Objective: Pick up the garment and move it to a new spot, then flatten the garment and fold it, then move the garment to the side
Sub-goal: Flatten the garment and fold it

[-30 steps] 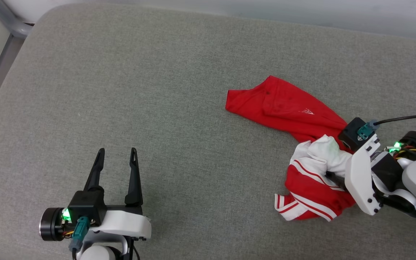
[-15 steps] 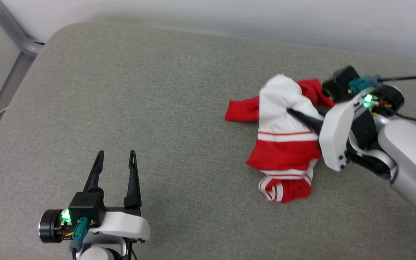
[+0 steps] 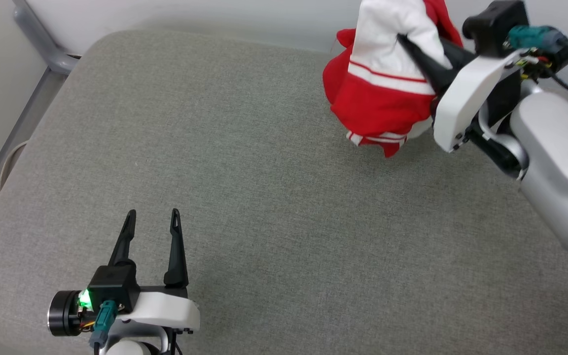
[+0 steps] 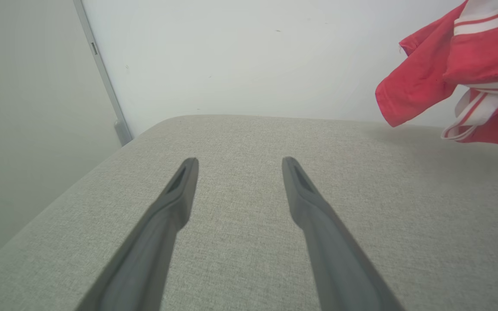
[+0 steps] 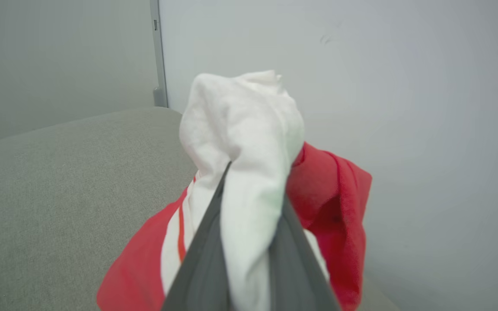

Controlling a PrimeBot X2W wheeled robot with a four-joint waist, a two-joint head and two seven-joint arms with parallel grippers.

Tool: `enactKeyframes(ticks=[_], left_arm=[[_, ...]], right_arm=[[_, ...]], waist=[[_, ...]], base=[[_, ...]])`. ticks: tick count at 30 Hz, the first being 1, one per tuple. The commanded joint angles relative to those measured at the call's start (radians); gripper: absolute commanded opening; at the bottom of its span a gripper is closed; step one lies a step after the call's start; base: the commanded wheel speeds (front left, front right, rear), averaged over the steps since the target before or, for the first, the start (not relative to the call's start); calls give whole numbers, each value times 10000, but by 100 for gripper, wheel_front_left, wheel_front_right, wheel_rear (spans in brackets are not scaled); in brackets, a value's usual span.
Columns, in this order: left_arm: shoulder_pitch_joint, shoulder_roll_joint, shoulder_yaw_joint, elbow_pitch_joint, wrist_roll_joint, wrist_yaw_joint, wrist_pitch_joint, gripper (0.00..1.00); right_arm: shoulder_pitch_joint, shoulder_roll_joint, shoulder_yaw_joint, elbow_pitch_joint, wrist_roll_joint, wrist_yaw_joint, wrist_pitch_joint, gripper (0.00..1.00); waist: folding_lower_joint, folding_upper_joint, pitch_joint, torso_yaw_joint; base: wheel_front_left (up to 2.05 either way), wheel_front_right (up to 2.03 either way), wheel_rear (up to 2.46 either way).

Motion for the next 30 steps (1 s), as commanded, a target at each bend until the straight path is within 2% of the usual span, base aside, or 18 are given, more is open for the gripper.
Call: enactKeyframes(ticks=[1,10,14,20,27,30], left_arm=[[127,-14,47,-40,26,44,-26,100],[190,-13,-18,40,-38,125,-26,100],[368,-13,-15,85,35,109,-26,100],[647,-12,48,155,121,-4,-26,100],[951,-14,56,190,187,-102,-26,100],[1043,-12,95,205,232,-144,-26,100]], right_arm=[[135,117,128,208,-202,-7,-198,0],[1820,143,1583,830,-689,-8,-972,0],[2636,80,1990,458,-687,-7,-1430,0],[4167,-357,2419,-561,-975,-7,-1716,0],[6133,-1144,1846,-1434,-1143,-7,-1654,0],[7042,-1377,1224,-1679,-1191,-7,-1583,0]], waist=[[0,0,-3,-20],[0,0,-98,-379],[0,0,-327,-607],[0,0,-779,-939],[0,0,-1164,-1166],[0,0,-1283,-1230]], base=[[0,0,0],[0,0,0],[0,0,0],[0,0,0],[0,0,0],[0,0,0]])
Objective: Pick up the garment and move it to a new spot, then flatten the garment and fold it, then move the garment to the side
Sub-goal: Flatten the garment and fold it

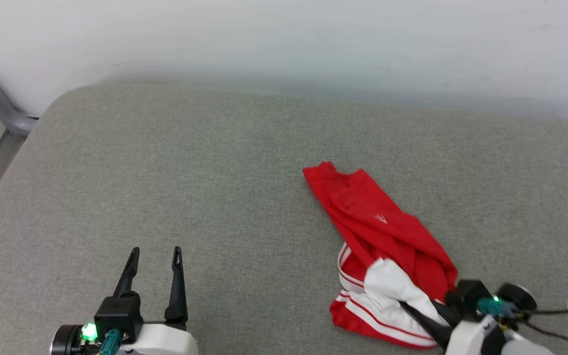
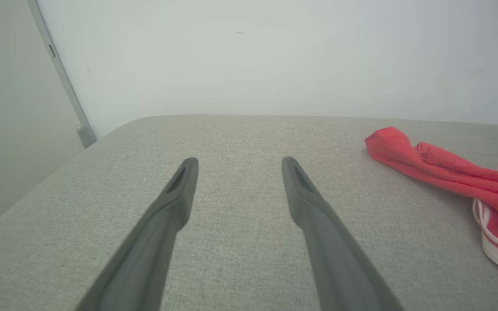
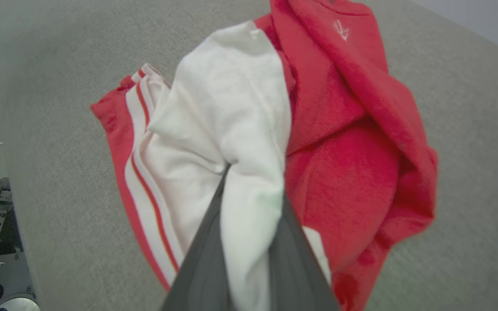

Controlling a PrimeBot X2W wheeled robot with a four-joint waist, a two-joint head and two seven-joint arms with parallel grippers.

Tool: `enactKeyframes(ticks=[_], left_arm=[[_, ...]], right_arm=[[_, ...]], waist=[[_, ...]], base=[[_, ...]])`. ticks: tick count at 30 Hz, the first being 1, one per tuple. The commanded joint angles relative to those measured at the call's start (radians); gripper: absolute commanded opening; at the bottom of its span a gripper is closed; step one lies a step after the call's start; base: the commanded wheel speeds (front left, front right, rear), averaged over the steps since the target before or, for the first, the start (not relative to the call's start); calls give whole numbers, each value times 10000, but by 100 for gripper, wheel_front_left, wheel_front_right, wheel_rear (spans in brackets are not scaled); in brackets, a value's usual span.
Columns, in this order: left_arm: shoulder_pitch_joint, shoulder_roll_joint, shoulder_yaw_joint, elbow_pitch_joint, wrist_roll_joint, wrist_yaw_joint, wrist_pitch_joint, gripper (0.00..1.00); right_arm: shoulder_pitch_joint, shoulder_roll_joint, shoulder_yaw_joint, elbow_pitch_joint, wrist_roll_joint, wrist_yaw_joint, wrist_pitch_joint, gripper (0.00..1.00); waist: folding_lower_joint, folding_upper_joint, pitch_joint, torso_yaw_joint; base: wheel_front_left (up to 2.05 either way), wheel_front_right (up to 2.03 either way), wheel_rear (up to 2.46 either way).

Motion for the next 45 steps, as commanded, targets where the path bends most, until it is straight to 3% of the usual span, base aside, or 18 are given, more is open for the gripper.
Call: enactKeyframes(ticks=[1,9,18,19,20,29,34,37,38,39,41,42,45], left_arm=[[112,-8,60,16,75,-59,-26,100],[331,-9,93,-27,32,-53,-26,100],[386,-9,94,-19,22,-43,-26,100],[378,-7,95,-16,19,-52,-26,100],[371,-9,86,-13,17,-58,-26,100],[431,-9,89,-88,25,15,-26,100],[412,-7,175,-103,71,-72,-26,100],[377,-9,183,-122,96,-85,-26,100],[331,-7,171,-138,110,-90,-26,100],[331,-7,171,-138,110,-90,-26,100],[228,-9,146,-156,135,-121,-26,100],[228,-9,146,-156,135,-121,-26,100],[130,-6,90,-172,145,-161,-26,100]], right_arm=[[633,-158,-334,-70,-83,-8,88,0],[2629,-551,-3050,346,-554,-13,134,0],[3512,-127,-5681,762,-1132,-13,271,3],[3578,-17,-5861,692,-1103,-13,309,40],[3633,52,-6008,584,-1102,-13,343,100],[3508,358,-7950,-1524,-1691,-10,379,100],[3141,268,-8662,-3357,-2103,-10,1339,100],[2897,111,-8560,-4014,-2159,-10,2037,100],[2611,-200,-8102,-4570,-2044,-10,2996,100],[2611,-200,-8102,-4570,-2044,-10,2996,100],[2026,-876,-7165,-5164,-1624,-10,4641,100],[2026,-876,-7165,-5164,-1624,-10,4641,100],[1450,-1685,-6050,-5615,-861,-10,6413,100]], waist=[[0,0,-98,-66],[0,0,-232,-189],[0,0,-286,-408],[0,0,-292,-419],[0,0,-295,-426],[0,0,-382,-468],[0,0,-427,-434],[0,0,-406,-419],[0,0,-372,-394],[0,0,-372,-394],[0,0,-264,-328],[0,0,-264,-328],[0,0,-136,-205]], base=[[0,0,0],[0,0,0],[0,0,0],[0,0,0],[0,0,0],[0,0,0],[0,0,0],[0,0,0],[0,0,0],[0,0,0],[0,0,0],[0,0,0],[0,0,0]])
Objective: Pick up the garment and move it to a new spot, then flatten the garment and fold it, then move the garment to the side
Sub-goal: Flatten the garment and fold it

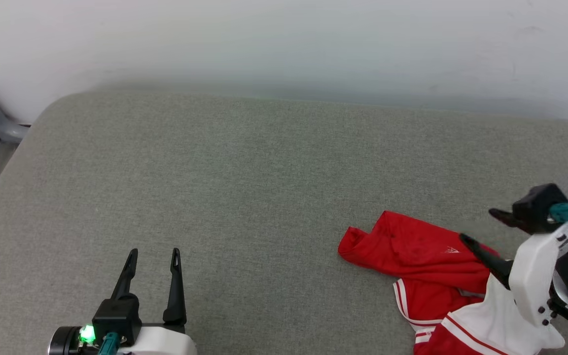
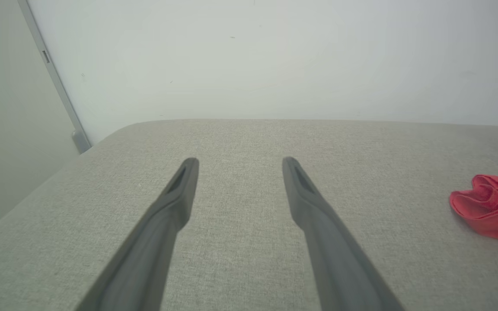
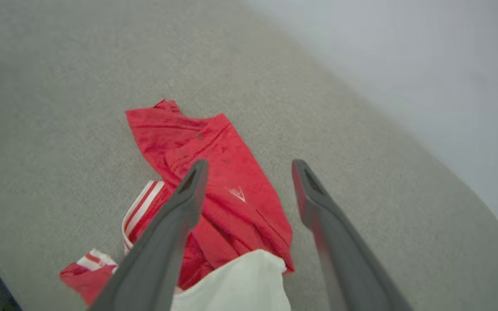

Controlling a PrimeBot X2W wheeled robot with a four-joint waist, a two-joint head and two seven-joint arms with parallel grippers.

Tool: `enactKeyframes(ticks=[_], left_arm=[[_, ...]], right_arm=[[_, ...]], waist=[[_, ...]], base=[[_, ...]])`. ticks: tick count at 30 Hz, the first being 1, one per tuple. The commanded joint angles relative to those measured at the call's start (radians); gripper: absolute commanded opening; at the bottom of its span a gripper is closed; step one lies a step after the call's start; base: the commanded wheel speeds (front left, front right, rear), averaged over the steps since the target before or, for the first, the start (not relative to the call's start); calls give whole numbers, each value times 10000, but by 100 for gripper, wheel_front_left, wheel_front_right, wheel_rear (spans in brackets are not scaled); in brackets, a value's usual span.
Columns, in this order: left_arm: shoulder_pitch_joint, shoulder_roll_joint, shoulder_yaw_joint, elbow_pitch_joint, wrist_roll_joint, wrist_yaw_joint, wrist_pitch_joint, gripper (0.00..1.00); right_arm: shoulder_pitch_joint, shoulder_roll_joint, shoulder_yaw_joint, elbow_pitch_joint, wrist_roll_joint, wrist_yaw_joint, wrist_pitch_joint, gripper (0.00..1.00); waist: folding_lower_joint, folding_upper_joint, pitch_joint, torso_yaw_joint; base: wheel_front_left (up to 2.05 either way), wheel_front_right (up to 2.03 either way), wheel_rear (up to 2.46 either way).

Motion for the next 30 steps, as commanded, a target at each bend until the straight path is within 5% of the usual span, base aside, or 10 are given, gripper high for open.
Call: enactKeyframes(ticks=[1,6,11,29,30], left_arm=[[-110,-7,-28,-29,52,-47,-26,100],[-296,-9,-111,-76,-61,24,-26,100],[-509,-7,-232,-101,-173,114,-26,100],[-1096,-7,-541,-60,-389,344,-26,100],[-1093,-7,-502,-47,-375,358,-26,100]], right_arm=[[-278,-338,453,-168,311,-14,600,100],[-1155,-1155,1994,-293,1363,-14,2797,100],[-2004,-1309,3233,275,1769,-14,3782,100],[-3630,-377,7105,4220,2216,-20,2884,100],[-3730,-290,7181,4291,2277,-22,2672,44]], waist=[[0,0,103,107],[0,0,392,341],[0,0,794,616],[0,0,1759,1137],[0,0,1721,1077]], base=[[0,0,0],[0,0,0],[0,0,0],[0,0,0],[0,0,0]])
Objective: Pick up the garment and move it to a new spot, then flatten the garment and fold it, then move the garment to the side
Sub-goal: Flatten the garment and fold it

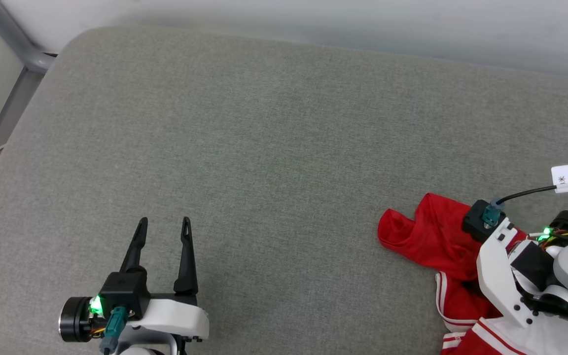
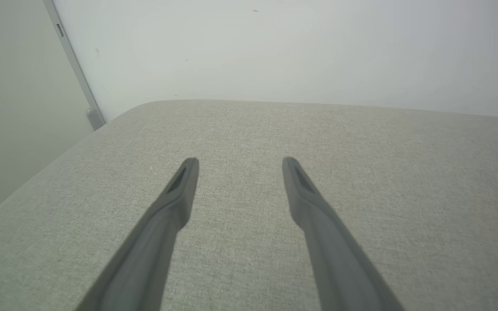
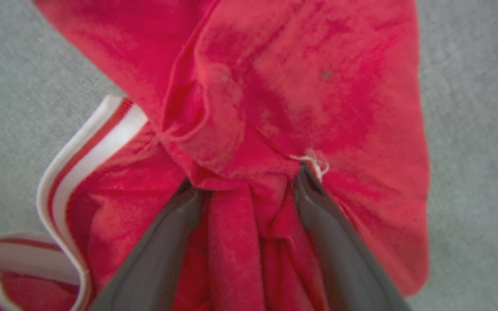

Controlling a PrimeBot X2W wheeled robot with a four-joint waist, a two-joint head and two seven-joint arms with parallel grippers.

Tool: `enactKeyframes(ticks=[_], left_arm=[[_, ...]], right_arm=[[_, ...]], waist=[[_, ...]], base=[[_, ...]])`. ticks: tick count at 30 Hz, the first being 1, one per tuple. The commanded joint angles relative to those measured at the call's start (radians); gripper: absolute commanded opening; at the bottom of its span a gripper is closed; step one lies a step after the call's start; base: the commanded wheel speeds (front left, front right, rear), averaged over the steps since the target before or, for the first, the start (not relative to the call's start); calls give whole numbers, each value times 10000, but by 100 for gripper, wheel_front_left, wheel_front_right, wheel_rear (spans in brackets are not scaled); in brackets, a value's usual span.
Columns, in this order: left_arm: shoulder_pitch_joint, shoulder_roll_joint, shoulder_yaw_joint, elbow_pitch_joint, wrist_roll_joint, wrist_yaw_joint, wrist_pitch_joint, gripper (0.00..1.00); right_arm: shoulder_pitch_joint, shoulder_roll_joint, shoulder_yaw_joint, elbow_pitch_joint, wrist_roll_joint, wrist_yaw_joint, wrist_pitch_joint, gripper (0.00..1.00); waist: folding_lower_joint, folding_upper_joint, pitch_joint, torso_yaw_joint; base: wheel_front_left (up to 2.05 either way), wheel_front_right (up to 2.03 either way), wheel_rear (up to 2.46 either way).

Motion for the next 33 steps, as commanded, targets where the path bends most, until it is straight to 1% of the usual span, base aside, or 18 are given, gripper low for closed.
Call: enactKeyframes(ticks=[1,6,10,14,17,22,25,29,33], left_arm=[[-91,-11,81,32,8,28,-26,100],[130,-11,151,73,103,-28,-26,100],[251,-8,290,67,191,-72,-26,100],[473,-7,422,1,285,-75,-26,100],[593,-8,504,-51,311,-108,-26,100],[754,-8,606,-116,356,-175,-26,100],[781,-8,640,-166,373,-174,-26,100],[854,-8,656,-204,373,-156,-26,100],[782,-8,574,-246,351,-122,-26,100]], right_arm=[[255,418,457,444,68,-31,-367,0],[-301,558,125,463,424,-27,-2033,0],[-539,408,-387,301,515,-25,-3326,0],[-495,214,-997,-120,563,-25,-4241,0],[-265,-32,-1594,-525,538,-25,-4706,0],[300,-390,-2871,-1371,420,-24,-5106,0],[787,-513,-3692,-1878,268,-24,-5072,0],[1457,-399,-4627,-2447,-112,-24,-4777,0],[1982,-89,-5366,-2907,-511,-24,-4383,0]], waist=[[2,0,-77,-104],[2,0,-475,-395],[2,0,-836,-619],[2,0,-1139,-860],[2,0,-1297,-979],[2,0,-1411,-1082],[2,0,-1441,-1107],[2,0,-1427,-1103],[2,0,-1321,-1012]], base=[[0,0,0],[0,0,0],[0,0,0],[0,0,0],[0,0,0],[0,0,0],[0,0,0],[0,0,0],[0,0,0]])
